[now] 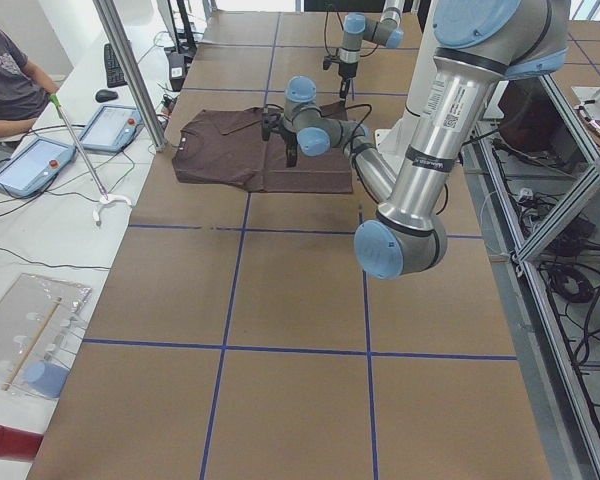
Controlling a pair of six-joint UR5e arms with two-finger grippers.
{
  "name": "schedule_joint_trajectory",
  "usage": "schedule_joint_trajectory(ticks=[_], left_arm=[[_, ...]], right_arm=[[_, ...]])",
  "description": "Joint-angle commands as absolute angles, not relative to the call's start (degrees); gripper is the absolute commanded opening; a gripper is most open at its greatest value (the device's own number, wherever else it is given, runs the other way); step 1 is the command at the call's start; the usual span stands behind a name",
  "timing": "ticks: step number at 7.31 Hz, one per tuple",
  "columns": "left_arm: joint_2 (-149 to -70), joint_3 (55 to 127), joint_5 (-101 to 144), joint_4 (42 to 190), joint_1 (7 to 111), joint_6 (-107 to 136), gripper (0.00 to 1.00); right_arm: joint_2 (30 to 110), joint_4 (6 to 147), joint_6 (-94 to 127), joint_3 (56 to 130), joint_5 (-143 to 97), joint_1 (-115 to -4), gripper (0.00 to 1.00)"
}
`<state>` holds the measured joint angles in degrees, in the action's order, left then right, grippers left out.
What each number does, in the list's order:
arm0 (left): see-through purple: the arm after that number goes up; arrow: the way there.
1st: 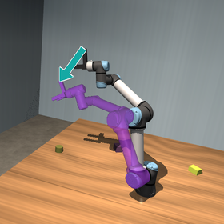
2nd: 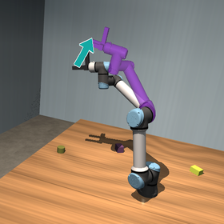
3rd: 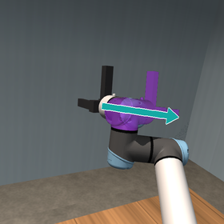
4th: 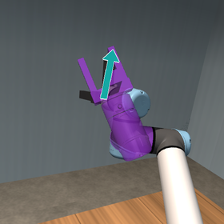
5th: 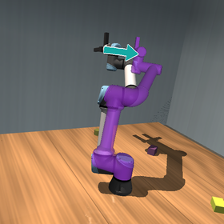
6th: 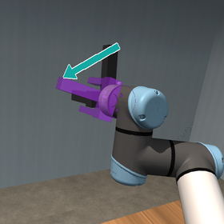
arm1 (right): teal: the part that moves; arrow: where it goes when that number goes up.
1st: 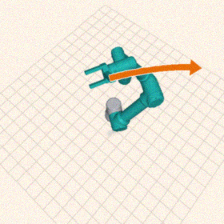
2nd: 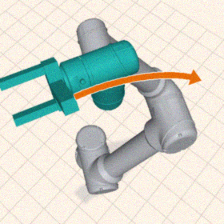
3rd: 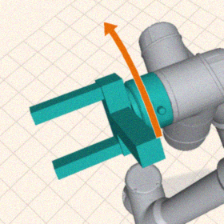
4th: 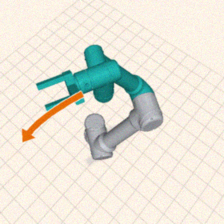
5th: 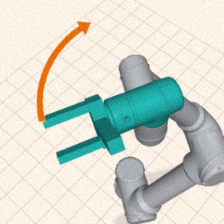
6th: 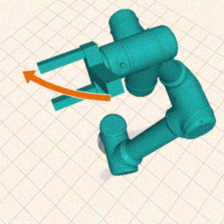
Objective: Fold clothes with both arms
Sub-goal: 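Move both grippers down to the shirt hem corners nearest the robot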
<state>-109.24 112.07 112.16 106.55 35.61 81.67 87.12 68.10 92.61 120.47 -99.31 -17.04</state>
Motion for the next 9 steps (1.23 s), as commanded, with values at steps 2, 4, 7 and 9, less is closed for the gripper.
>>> schedule_joint_trajectory(ticks=[2, 4, 7, 9], left_arm=[[-104.9, 115.2, 96.4, 104.3, 17.3, 106.5, 1.00], [-104.8, 112.2, 92.2, 103.1, 14.4, 107.2, 1.00], [-104.8, 111.4, 91.8, 103.1, 14.1, 108.2, 1.00], [-104.8, 111.5, 91.8, 102.1, 13.2, 108.1, 0.99]], right_arm=[[86.8, 67.8, 92.6, 121.6, -101.7, -19.8, 0.00], [86.8, 67.8, 92.5, 121.5, -102.0, -20.3, 0.00], [86.7, 67.8, 92.5, 121.5, -102.0, -20.5, 0.00], [86.0, 67.8, 92.5, 121.2, -101.9, -20.7, 0.00]])
